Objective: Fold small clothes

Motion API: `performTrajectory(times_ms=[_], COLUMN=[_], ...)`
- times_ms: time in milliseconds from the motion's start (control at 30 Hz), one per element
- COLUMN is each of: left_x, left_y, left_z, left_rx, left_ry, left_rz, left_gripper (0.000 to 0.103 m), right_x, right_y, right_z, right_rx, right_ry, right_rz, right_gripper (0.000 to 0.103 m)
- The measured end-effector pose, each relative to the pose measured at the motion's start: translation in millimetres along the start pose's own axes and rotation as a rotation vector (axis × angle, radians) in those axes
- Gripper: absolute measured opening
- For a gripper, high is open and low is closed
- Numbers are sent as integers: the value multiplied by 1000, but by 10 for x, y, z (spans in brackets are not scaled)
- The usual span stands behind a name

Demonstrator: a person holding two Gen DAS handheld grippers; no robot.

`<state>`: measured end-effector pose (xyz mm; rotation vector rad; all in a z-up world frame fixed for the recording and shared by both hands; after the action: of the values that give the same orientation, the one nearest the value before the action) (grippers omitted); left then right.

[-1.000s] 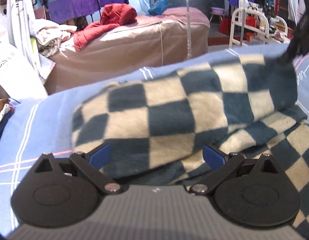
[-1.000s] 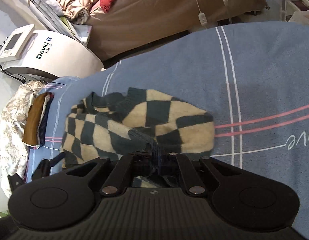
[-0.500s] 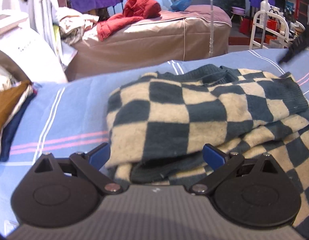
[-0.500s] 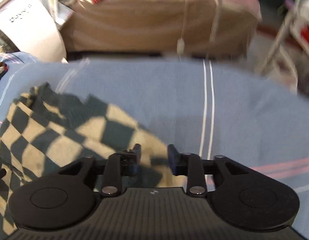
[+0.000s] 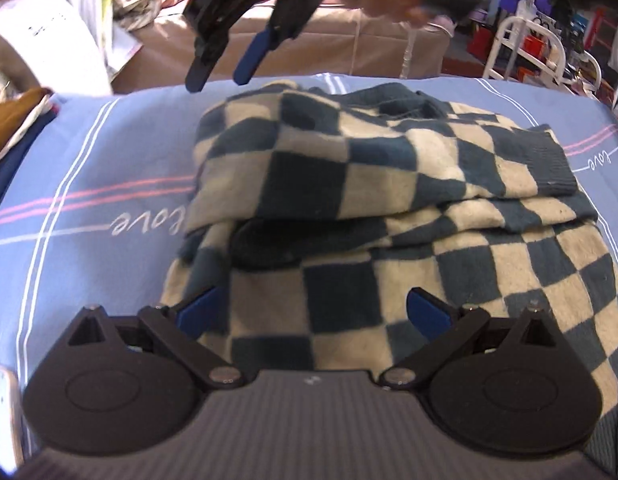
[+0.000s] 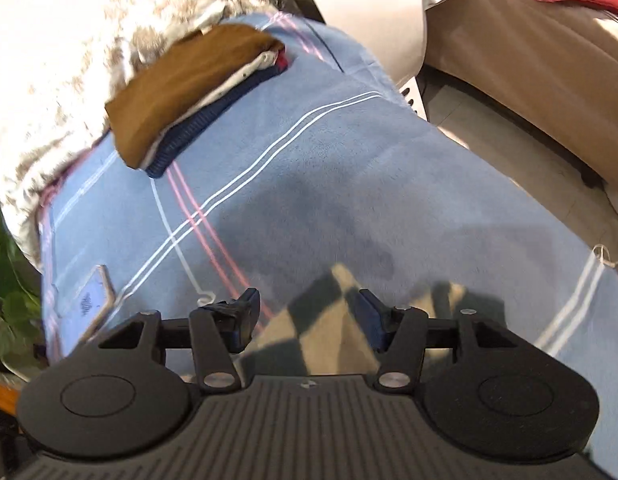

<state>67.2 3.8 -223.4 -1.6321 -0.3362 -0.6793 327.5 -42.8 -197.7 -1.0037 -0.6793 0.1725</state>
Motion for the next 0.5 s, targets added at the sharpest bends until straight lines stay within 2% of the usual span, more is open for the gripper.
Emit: performTrajectory(times_ms=[67, 100, 233, 367, 400, 433, 467, 500], left_x=[-46, -68, -87, -59, -56, -55, -55, -55], left_y=[-27, -32, -23, -15, -13, -12, -13, -13], left_z=[63, 89, 187, 225, 234, 240, 244, 247], left_rx=[-6, -9, -37, -53, -57, -60, -61, -61], left_ry=[-19, -25, -77, -108, -116, -118, -117, -115], left_rz=[14, 22, 52, 59, 60, 61, 62, 64], left_gripper=[102, 102, 102, 102, 102, 102, 102, 102], right_x=[81, 88, 127, 130, 120, 115, 114, 119], right_y=[199, 275, 515, 588, 599, 616, 627, 631], right_z=[21, 26, 30, 29, 29, 37, 50, 62], right_rx=[-24, -41, -80, -97, -95, -101, -102, -95], right_ry=[-35, -58, -121, -139, -139, -140, -143, -143], right_rz=[69, 106, 222, 252, 256, 264, 269, 273], right_gripper=[88, 84, 81, 82, 79, 72, 51, 39])
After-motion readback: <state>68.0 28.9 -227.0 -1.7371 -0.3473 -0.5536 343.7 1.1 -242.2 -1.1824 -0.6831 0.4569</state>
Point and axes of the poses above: each gripper's, at about its wrist camera, not at the fingertips, and y roughly the way its jaws point, z to its left, x to its top, the point moved 2 cm from there along y, roughly the way its jaws point
